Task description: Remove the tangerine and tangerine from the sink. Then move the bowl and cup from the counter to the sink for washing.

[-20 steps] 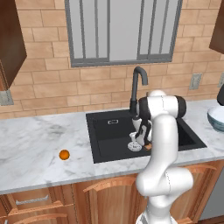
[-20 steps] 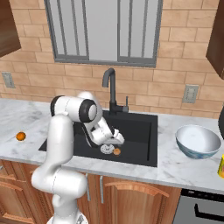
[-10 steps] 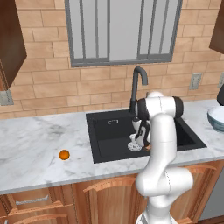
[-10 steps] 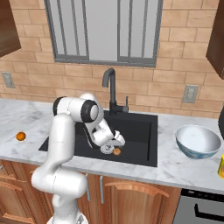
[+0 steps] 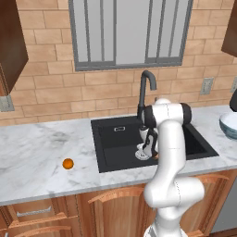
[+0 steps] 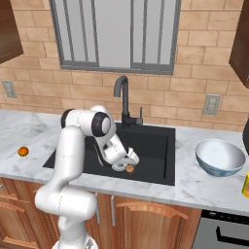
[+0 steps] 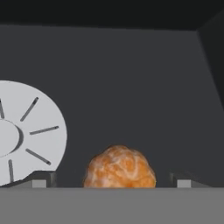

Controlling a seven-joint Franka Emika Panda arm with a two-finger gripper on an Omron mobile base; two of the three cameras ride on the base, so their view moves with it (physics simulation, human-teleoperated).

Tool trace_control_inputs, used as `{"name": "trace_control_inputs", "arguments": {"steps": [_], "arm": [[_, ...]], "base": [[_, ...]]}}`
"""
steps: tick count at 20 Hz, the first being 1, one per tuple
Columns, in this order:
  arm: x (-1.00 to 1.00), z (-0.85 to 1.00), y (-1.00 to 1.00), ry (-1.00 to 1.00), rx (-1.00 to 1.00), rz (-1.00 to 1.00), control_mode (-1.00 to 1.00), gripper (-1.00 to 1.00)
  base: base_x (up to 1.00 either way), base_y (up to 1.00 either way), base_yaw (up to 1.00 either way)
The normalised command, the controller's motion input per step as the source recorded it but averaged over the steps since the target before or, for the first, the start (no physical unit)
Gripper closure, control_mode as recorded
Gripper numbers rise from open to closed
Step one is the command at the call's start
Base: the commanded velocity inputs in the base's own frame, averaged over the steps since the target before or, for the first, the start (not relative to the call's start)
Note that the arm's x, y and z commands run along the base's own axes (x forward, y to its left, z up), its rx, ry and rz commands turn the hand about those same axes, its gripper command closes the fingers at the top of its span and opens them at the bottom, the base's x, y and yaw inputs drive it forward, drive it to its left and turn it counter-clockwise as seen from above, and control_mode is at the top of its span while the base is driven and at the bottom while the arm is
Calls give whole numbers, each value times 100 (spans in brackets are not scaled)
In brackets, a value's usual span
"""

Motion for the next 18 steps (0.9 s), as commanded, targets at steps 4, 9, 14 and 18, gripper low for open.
{"name": "trace_control_inputs", "arguments": {"steps": [4, 9, 14, 18], "arm": [[0, -14, -2, 0, 0, -1, -100, -100], [1, -12, -2, 0, 0, -2, -100, -100], [1, -10, -3, 0, 0, -3, -100, -100], [0, -8, -5, 0, 0, -4, -100, -100]], "base": [[0, 0, 0], [0, 0, 0], [0, 0, 0], [0, 0, 0]]}}
